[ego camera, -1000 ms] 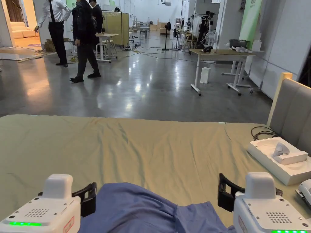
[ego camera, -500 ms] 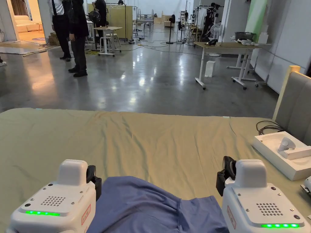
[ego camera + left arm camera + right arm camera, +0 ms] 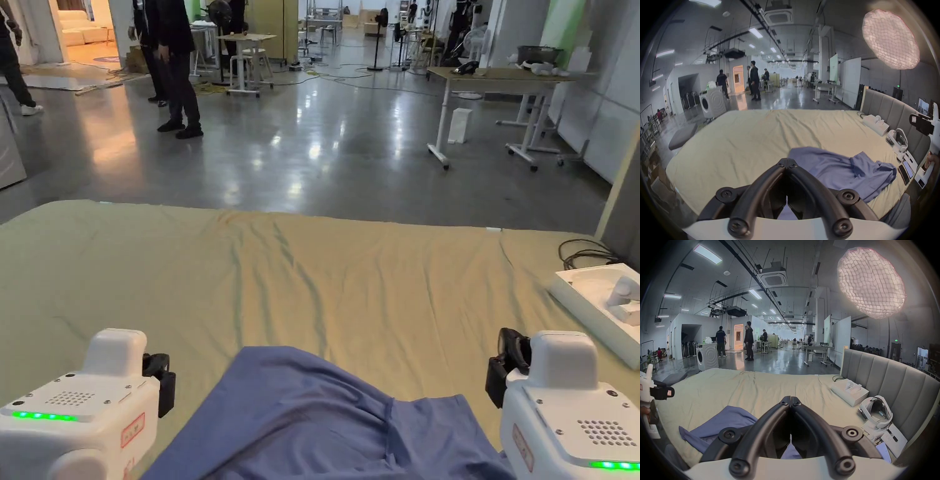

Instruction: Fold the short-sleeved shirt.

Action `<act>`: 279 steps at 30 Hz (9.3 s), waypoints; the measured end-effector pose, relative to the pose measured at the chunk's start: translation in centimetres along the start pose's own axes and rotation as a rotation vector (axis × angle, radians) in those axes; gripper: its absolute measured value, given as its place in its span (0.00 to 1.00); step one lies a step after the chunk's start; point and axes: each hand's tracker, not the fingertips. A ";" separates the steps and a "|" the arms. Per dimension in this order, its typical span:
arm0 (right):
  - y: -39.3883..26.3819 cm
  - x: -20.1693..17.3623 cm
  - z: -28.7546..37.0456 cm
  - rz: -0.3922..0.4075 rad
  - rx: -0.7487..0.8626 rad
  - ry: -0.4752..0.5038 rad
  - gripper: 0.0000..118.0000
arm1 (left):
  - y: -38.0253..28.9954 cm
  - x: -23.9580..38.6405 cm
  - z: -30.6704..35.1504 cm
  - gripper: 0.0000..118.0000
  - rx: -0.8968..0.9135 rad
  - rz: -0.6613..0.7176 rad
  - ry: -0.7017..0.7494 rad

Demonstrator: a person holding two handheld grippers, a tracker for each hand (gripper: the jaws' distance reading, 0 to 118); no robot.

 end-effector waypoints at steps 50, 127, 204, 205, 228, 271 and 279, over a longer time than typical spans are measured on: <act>-9.5 3.6 -27.3 0.038 -0.874 0.044 0.46 | -11.4 -7.6 -8.0 0.05 -0.419 0.132 0.116; 42.1 7.4 -20.2 -0.018 0.169 -0.105 0.01 | 47.1 3.1 -7.4 0.05 0.349 -0.002 0.082; -3.9 0.0 5.2 0.054 -0.172 -0.056 0.54 | -6.4 3.6 2.0 0.56 -0.019 -0.009 -0.014; -3.4 -0.4 5.0 0.049 -0.130 -0.056 0.54 | -5.8 4.0 1.9 0.56 0.011 -0.005 -0.019; -1.6 -4.1 -1.4 -0.005 0.019 -0.004 0.00 | -1.7 4.1 -1.7 0.01 0.164 -0.002 0.068; -10.0 -3.2 -12.1 0.051 -0.378 0.011 0.00 | -2.2 -6.3 -33.9 0.11 -0.544 0.021 0.198; -9.4 -2.8 -12.1 0.057 -0.370 0.019 0.00 | 0.0 -9.6 -30.1 0.03 -0.429 0.214 0.072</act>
